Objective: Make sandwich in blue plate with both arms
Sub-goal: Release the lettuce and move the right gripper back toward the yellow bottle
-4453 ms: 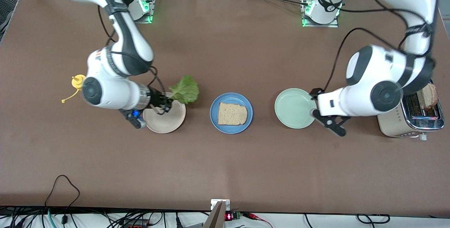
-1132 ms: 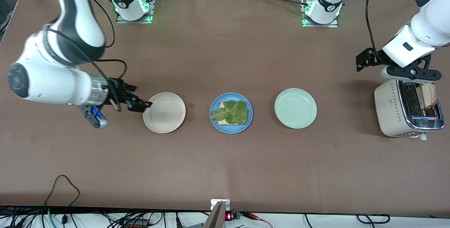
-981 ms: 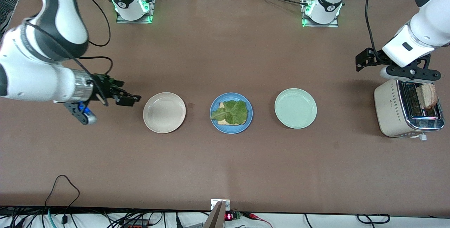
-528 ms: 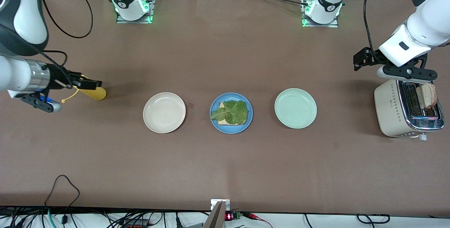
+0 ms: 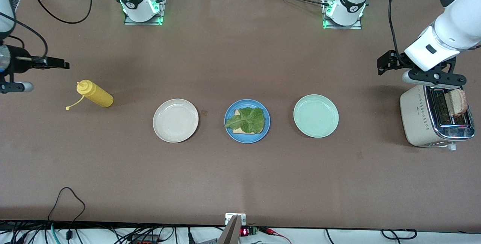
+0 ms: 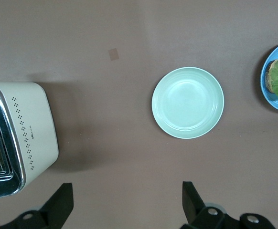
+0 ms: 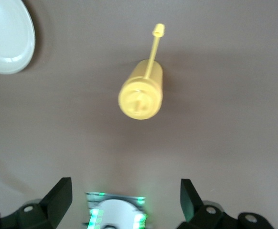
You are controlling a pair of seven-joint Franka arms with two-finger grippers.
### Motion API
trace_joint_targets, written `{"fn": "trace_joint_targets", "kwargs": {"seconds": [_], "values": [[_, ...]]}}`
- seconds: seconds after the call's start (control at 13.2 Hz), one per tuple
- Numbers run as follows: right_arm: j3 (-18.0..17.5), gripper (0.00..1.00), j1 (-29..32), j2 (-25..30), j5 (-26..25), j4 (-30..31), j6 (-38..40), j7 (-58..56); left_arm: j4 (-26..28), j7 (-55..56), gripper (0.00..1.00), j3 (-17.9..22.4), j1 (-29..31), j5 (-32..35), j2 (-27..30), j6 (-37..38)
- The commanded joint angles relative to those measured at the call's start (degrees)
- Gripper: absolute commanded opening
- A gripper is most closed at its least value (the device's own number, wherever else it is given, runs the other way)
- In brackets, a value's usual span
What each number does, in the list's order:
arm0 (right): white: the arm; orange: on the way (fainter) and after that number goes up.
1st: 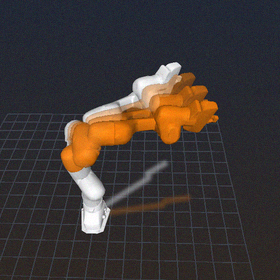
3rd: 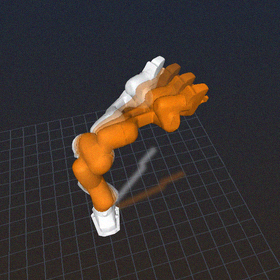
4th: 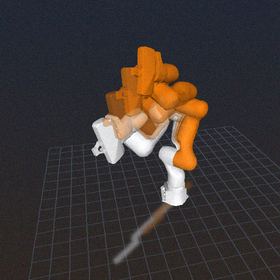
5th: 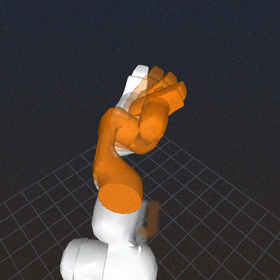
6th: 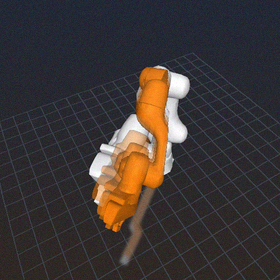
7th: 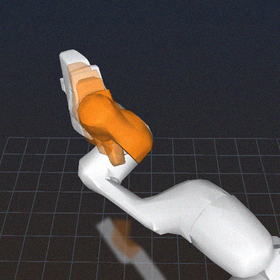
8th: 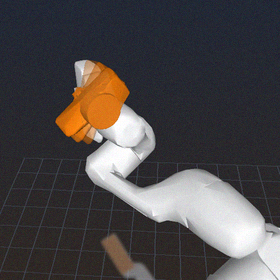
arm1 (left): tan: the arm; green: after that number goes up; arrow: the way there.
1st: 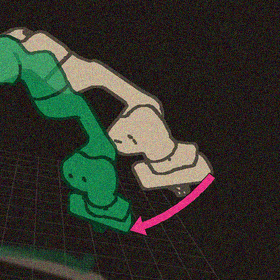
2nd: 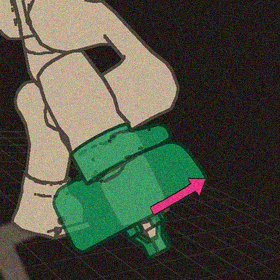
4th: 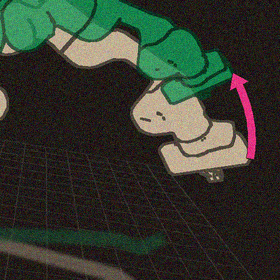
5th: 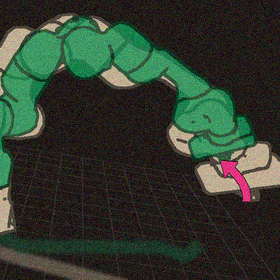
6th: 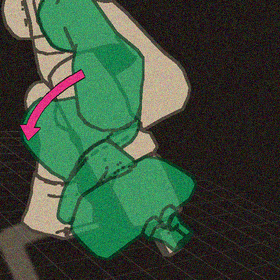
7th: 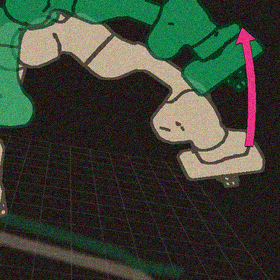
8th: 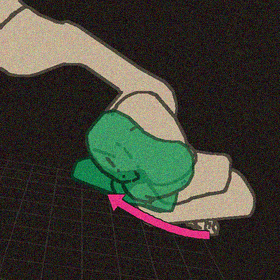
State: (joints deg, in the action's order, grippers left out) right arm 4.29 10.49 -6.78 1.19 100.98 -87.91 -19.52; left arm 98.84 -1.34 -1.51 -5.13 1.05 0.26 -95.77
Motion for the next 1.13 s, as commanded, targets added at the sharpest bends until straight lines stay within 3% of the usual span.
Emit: {"fn": "trace_joint_targets", "kwargs": {"seconds": [0.0, 0.68, 0.83, 1.06], "values": [[-1.2, 1.00, 4.3, 1.3, -0.7, 3.2, -3.8, -10.2, 0.4, 0.4, 1.00, 0.1, -0.1, 0.0, 0.9, 0.8], [-1.2, 1.00, 12.4, 0.2, -0.5, 14.8, -33.4, -44.3, 0.4, 0.4, 1.00, 0.5, 0.4, 0.0, 0.5, 1.3], [-1.3, 1.00, 14.2, -0.7, 0.6, 14.9, -34.2, -49.7, 0.4, 0.4, 1.00, 0.5, 0.4, 0.0, 0.5, 1.3], [-1.3, 1.00, 17.7, -3.1, 8.2, 14.8, -34.2, -61.6, 0.0, 0.4, 1.00, 0.5, 0.4, 0.0, 0.4, 1.4]]}}
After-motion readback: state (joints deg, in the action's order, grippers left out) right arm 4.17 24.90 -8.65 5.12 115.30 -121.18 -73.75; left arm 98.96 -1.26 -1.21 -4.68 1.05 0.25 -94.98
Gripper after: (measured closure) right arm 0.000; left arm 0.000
